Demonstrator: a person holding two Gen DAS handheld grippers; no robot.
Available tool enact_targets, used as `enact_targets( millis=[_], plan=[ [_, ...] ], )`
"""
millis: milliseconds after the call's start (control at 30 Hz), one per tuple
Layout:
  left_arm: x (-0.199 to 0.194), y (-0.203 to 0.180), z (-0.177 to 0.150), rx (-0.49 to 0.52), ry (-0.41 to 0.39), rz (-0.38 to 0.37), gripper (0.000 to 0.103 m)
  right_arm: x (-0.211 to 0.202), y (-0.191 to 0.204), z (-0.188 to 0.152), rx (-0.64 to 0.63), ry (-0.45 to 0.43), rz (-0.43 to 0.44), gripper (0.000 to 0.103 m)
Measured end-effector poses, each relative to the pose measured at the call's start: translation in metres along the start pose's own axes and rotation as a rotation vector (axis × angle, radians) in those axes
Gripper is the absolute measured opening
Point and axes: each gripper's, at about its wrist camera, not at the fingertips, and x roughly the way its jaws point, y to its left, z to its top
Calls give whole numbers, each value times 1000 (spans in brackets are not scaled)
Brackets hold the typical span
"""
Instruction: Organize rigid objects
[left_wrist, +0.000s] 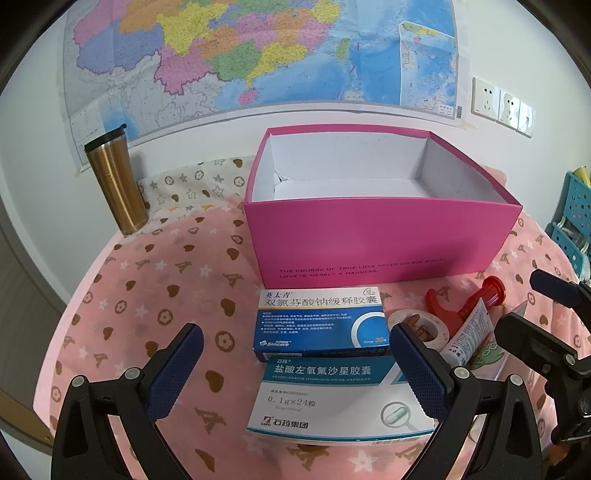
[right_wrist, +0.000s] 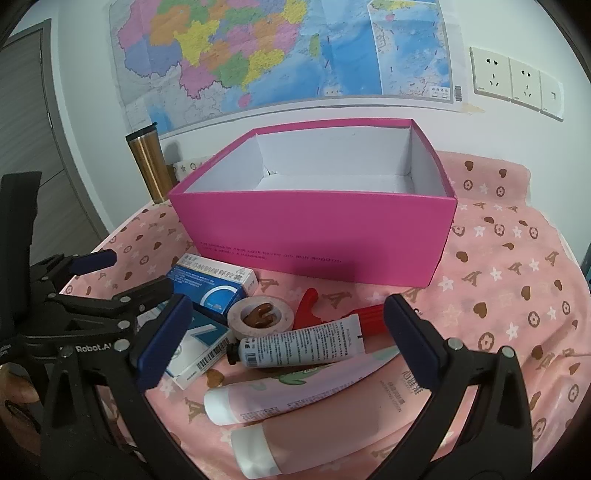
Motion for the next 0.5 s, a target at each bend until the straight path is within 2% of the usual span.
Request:
enact_targets(
  millis=[267, 500],
  plan=[
    [2, 6, 1, -11, 5, -14, 102, 4, 0, -1, 2, 22, 28, 103],
    [6, 32, 2, -44, 19, -80, 102, 17, 7, 5, -26, 73, 89, 103]
  ],
)
